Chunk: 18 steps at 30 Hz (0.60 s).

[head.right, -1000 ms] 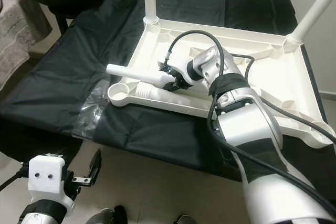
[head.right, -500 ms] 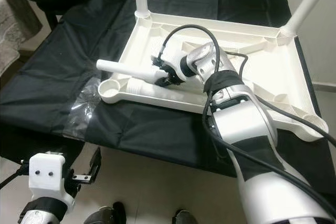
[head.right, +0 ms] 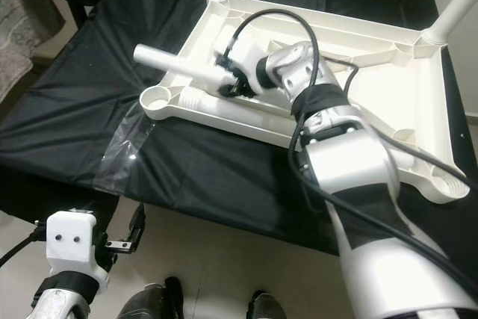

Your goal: Building children table

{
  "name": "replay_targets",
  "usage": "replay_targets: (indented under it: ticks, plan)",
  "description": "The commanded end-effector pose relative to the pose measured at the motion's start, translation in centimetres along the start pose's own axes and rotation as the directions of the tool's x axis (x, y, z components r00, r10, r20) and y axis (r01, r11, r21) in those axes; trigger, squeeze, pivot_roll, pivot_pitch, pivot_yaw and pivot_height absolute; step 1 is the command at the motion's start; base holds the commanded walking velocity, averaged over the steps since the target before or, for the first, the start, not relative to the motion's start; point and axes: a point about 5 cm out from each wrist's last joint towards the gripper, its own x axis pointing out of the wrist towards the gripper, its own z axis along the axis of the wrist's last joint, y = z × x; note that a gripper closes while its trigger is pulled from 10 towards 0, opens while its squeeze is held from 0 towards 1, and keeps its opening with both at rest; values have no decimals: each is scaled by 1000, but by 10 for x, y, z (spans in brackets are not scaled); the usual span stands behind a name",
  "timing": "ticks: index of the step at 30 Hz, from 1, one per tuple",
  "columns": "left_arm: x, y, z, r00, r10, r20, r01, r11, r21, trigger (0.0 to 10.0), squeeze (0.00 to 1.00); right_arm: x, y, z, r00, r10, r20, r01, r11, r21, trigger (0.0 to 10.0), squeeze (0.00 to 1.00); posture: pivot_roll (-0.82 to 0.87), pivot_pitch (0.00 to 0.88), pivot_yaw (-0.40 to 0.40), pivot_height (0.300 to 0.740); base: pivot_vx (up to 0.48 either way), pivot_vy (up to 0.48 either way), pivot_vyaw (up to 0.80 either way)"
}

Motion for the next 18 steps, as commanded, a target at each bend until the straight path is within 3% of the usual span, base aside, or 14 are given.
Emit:
replay_targets:
  ticks: [1,7,10,13,14,15,16,18]
  plan:
    - [-1,2,-6,1000,6,-23,-6,1000,10,10000,0,4,4,2,999,14,46,-17,998,60,0,0,34,202,17,740,0,0,0]
    - [3,3,-8,1000,8,-15,-7,1000,14,10000,0,-9,-12,28,977,-114,179,97,990,99,0,0,29,171,15,740,0,0,0]
    - [4,4,-8,1000,14,-4,-14,1000,8,10000,0,-22,-24,48,939,-203,279,172,976,130,0,0,27,157,15,740,0,0,0]
    - [5,4,-8,1000,16,0,-16,1000,6,10000,0,-28,-30,56,916,-246,317,205,966,155,0,0,27,157,15,740,0,0,0]
    - [6,4,-8,1000,18,5,-18,1000,4,10000,0,-35,-35,65,887,-292,359,243,954,175,0,0,26,151,14,740,0,0,0]
    - [8,6,-8,1000,25,11,-25,1000,-2,10000,0,-49,-46,78,822,-395,411,310,915,259,0,0,21,136,15,740,0,0,0]
    - [8,6,-8,1000,25,11,-25,1000,-2,10000,0,-49,-46,78,822,-395,411,310,915,259,0,0,21,136,15,740,0,0,0]
    - [11,6,-8,999,27,20,-27,1000,-7,10000,0,-59,-52,88,765,-457,454,340,885,318,0,0,20,128,15,740,0,0,0]
